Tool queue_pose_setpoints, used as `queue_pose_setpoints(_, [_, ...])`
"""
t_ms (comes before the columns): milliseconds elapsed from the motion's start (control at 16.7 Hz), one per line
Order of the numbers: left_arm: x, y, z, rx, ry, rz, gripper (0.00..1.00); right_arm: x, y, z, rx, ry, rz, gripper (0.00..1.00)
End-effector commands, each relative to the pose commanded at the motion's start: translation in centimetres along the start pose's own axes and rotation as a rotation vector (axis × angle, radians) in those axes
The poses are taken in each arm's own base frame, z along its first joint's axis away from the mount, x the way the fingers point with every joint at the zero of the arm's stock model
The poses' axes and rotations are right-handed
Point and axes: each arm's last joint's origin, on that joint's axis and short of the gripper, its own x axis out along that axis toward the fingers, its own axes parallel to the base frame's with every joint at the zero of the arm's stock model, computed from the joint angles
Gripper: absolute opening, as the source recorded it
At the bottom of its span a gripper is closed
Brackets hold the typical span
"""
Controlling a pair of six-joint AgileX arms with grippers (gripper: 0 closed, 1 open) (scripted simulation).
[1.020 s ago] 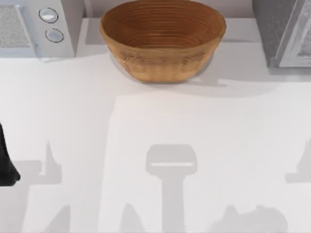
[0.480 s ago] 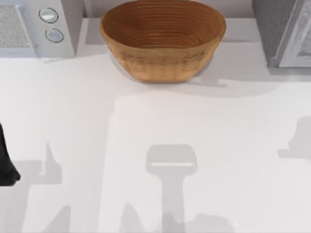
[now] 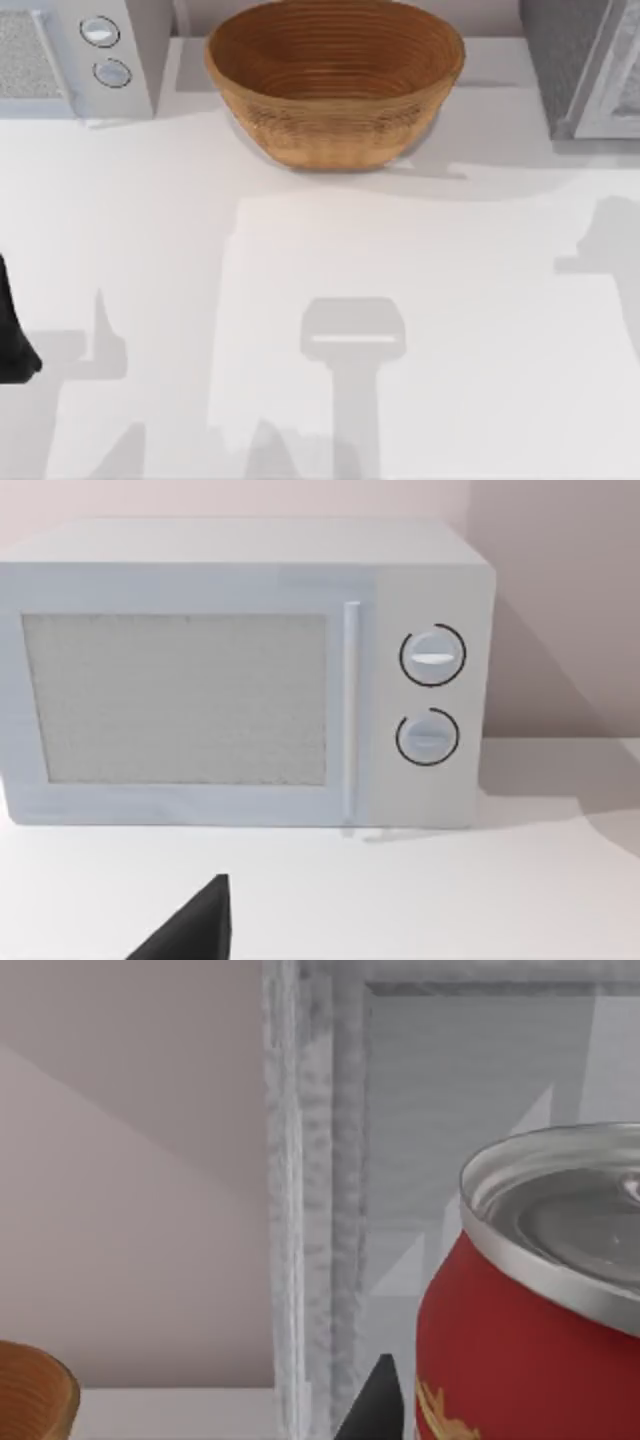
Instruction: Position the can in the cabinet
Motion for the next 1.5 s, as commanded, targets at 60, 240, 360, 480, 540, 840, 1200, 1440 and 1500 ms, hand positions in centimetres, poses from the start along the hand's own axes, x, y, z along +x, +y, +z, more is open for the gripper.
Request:
queue_pose_setpoints(60, [0.0, 0.0, 0.0, 0.000, 0.000, 0.000, 1.00, 0.4, 0.1, 0.9, -0.003, 0.002, 0.001, 0.00])
queue_pose_setpoints(240, [0.0, 0.0, 0.0, 0.000, 0.000, 0.000, 1.00, 1.4, 0.5, 3.8, -0.007, -0.009, 0.007, 0.00])
queue_pose_setpoints(360, [0.0, 0.0, 0.0, 0.000, 0.000, 0.000, 1.00, 2.0, 0.8, 5.8, -0.004, -0.023, 0.014, 0.00])
queue_pose_setpoints(480, [0.0, 0.0, 0.0, 0.000, 0.000, 0.000, 1.00, 2.7, 1.0, 7.7, 0.001, -0.035, 0.018, 0.00])
queue_pose_setpoints(540, [0.0, 0.0, 0.0, 0.000, 0.000, 0.000, 1.00, 3.2, 1.2, 8.5, 0.002, -0.036, 0.018, 0.00])
queue_pose_setpoints(840, [0.0, 0.0, 0.0, 0.000, 0.000, 0.000, 1.00, 6.4, 2.0, 11.4, -0.006, 0.001, 0.009, 0.00])
queue_pose_setpoints(1200, [0.0, 0.0, 0.0, 0.000, 0.000, 0.000, 1.00, 9.9, 3.3, 15.2, -0.003, -0.007, 0.015, 0.00])
queue_pose_setpoints(1440, [0.0, 0.0, 0.0, 0.000, 0.000, 0.000, 1.00, 11.5, 4.0, 16.9, 0.002, -0.018, 0.014, 0.00])
queue_pose_setpoints(1500, [0.0, 0.0, 0.0, 0.000, 0.000, 0.000, 1.00, 11.8, 4.1, 17.0, 0.003, -0.017, 0.013, 0.00])
